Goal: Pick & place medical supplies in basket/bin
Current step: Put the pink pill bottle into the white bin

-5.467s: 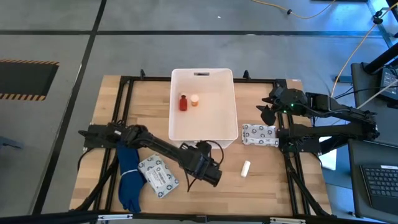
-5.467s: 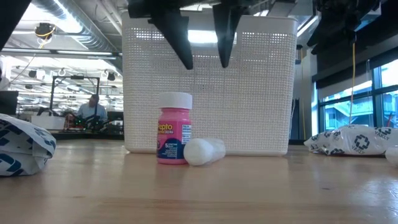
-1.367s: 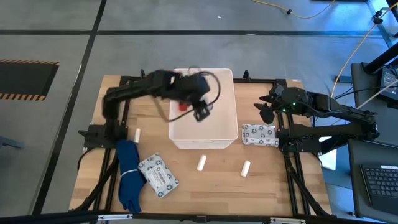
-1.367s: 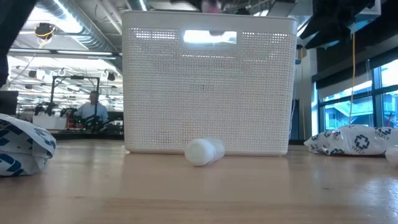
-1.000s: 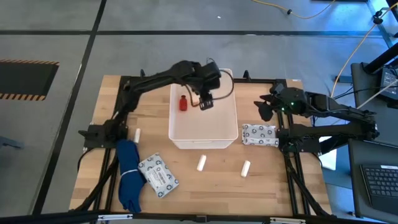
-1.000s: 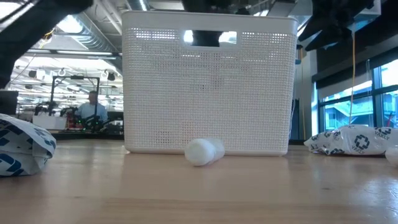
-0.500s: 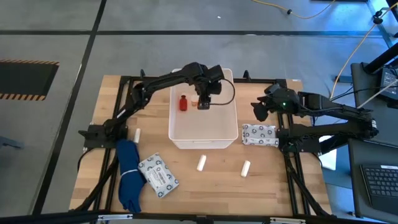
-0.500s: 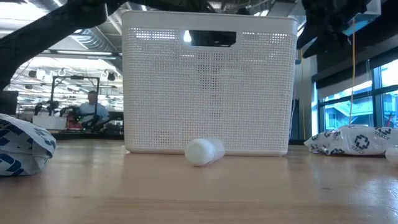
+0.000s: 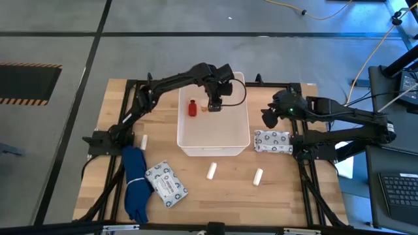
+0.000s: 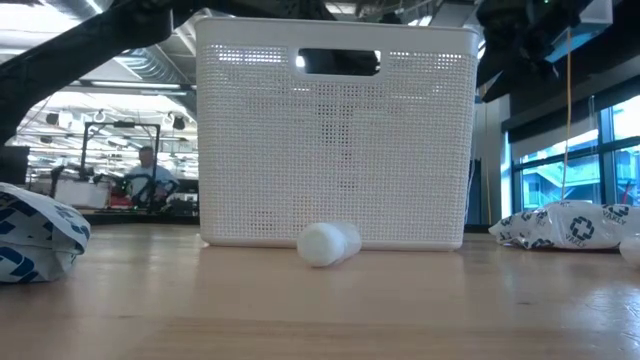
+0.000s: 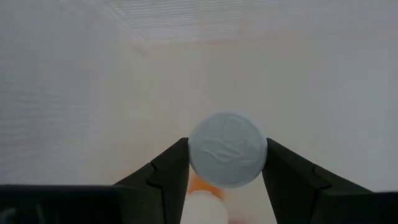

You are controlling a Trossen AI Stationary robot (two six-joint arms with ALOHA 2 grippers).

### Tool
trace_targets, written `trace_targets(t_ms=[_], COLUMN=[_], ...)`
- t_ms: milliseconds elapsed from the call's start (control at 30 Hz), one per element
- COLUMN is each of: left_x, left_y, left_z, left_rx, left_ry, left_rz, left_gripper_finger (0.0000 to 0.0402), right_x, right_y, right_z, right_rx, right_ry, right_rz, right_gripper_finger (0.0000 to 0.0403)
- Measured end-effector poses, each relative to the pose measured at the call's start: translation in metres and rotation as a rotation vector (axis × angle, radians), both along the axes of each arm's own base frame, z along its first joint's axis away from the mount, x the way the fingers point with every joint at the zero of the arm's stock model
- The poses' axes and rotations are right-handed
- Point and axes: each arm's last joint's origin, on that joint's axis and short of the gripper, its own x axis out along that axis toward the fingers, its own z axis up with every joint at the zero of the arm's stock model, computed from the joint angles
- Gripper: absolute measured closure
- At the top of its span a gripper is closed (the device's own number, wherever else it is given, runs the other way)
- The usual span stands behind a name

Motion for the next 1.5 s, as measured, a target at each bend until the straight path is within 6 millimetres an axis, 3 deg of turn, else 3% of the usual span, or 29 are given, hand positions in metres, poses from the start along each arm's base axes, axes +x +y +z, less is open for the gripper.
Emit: trace_targets(t_ms=[633,900,1200,1500], left_x=[-0.005,-0.006,-0.001,-0.006], left_y=[0.01,0.01,0.014,0.014], left_z=[-0.001,-0.044,-0.042,-0.062], left_rx=[-0.015,-0.014,0.02,0.011], left_ry=[-0.002,0.112,0.044,0.093], left_rz=[0.06,0.077,0.104,0.147], left_gripper_finger=[0.0231,0.0231,0.0231,0.0231], right_x=[0.001,0.001,0.001,0.001], right_y=[0.0,0.0,0.0,0.0], right_z=[-0.001,-0.001,-0.001,-0.001], right_rx=[0.001,-0.013,-0.011,-0.011], right_ry=[0.011,0.022,0.02,0.02], right_rz=[0.001,0.018,0.015,0.016], right_gripper_finger=[0.0174,0.0174,0.0174,0.0174])
